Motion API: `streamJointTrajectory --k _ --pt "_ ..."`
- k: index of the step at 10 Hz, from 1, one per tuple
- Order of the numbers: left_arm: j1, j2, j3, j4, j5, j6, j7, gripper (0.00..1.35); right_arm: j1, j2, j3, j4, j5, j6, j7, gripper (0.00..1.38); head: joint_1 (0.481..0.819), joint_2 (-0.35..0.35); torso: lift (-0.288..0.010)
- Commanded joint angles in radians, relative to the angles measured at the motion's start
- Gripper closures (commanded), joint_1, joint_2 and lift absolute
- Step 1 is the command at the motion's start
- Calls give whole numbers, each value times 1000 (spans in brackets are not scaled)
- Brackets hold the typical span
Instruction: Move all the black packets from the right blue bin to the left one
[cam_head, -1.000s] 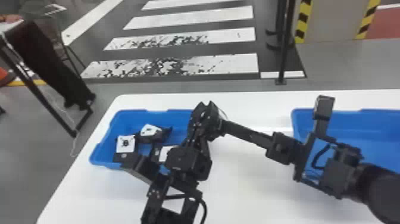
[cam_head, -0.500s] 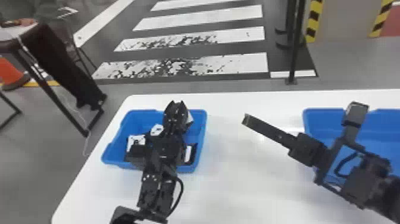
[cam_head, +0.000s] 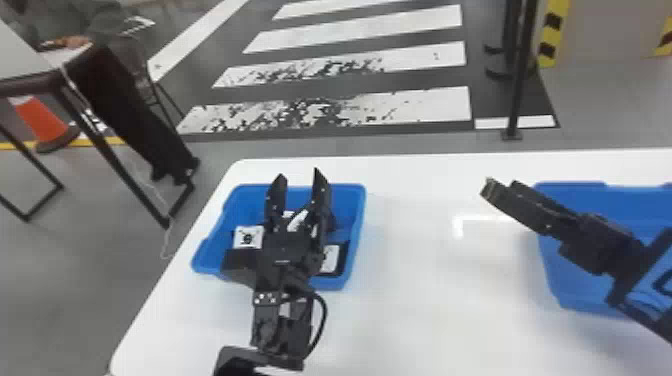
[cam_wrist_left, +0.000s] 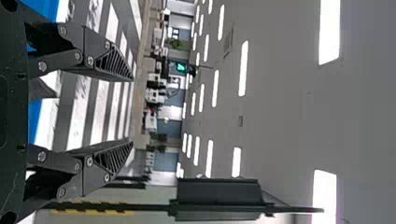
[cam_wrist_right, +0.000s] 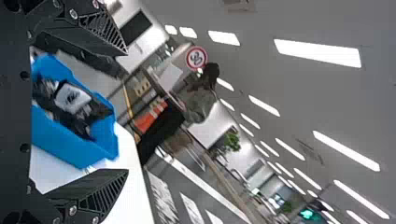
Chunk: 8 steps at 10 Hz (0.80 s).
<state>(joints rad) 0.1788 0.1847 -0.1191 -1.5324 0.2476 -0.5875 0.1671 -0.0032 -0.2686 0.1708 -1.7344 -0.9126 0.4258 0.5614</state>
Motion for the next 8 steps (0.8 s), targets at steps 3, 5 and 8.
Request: streamJointTrajectory --k 3,5,8 --pt "89 4 -60 -152 46 -68 -57 173 155 43 -197 -117 290 -141 -6 148 692 137 -168" --pt "172 -13 -7 -278 -40 102 -135 171 273 65 -239 -270 458 -234 -81 156 695 84 -168" --pt "248 -13 23 -452 -172 342 -95 177 393 92 -237 -353 578 -286 -198 157 695 18 -168"
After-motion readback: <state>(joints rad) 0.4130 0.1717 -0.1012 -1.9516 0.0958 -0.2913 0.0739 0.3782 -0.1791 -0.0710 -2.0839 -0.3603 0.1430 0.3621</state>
